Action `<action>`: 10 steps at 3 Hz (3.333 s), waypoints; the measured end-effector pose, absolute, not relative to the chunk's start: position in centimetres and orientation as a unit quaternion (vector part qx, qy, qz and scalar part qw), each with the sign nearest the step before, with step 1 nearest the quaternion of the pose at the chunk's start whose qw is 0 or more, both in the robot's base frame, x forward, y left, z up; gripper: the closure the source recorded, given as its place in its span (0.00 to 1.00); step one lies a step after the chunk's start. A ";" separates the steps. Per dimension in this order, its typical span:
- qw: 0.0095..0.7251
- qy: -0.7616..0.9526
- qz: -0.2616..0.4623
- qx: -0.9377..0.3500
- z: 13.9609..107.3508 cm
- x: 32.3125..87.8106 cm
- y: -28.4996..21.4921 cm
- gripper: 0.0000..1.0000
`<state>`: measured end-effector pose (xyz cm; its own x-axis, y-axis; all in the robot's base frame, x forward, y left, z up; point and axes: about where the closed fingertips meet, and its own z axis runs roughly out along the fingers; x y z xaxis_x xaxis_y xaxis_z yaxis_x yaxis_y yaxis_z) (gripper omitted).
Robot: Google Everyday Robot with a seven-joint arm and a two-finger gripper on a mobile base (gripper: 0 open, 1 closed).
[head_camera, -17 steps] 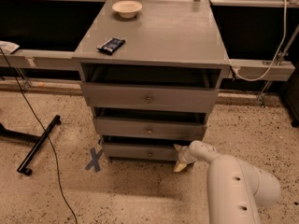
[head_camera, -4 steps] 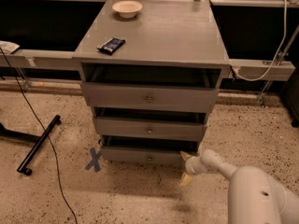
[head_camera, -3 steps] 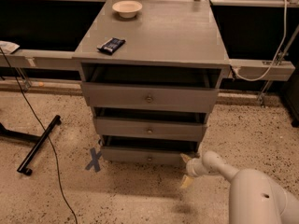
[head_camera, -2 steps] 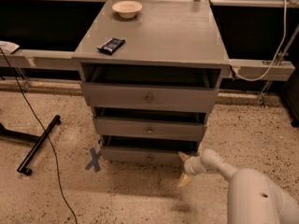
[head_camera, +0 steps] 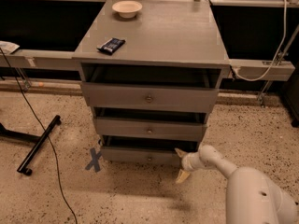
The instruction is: Open bottom drawer
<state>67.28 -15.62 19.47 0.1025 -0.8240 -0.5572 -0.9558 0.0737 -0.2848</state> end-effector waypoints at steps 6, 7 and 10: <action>0.249 0.682 0.105 -0.680 15.3 70.6 -15.3 0.71; 0.249 0.682 0.105 -0.680 15.5 70.6 -15.3 0.81; 0.244 0.687 0.112 -0.675 15.6 69.2 -16.2 0.70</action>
Offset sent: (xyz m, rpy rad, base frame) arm 0.0574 0.0080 -0.0137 -0.0849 -0.0007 -0.0095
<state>69.20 -16.23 15.56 0.0315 -0.8733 -0.4861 -0.9823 0.0627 -0.1764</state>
